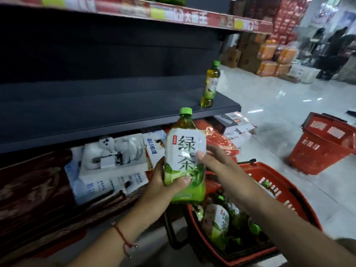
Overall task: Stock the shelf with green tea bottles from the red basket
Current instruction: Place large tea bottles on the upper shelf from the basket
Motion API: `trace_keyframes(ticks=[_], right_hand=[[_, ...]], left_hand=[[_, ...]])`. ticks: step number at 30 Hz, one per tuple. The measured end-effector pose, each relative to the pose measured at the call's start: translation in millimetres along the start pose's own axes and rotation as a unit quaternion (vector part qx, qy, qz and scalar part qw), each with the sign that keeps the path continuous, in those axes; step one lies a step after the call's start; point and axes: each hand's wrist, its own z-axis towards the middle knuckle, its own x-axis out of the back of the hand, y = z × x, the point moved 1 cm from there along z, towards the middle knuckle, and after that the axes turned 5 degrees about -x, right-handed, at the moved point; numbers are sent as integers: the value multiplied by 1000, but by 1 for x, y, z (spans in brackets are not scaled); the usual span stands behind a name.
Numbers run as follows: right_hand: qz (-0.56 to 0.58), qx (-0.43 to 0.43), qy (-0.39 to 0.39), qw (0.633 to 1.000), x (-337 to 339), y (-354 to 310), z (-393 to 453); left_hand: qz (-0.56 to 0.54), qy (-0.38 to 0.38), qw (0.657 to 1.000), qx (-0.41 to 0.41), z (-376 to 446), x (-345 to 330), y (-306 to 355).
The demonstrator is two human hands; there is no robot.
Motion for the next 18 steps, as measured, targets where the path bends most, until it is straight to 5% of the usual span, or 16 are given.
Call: trace_keyframes(ticks=[10,18], right_hand=[[-11,99,-135,986,-85,-24,-4],[2,197,-167,966,-142,-120,23]], left_hand=[[-25,96,995,-29,-55,72,71],[133,155,975,-85,-50,141,185]])
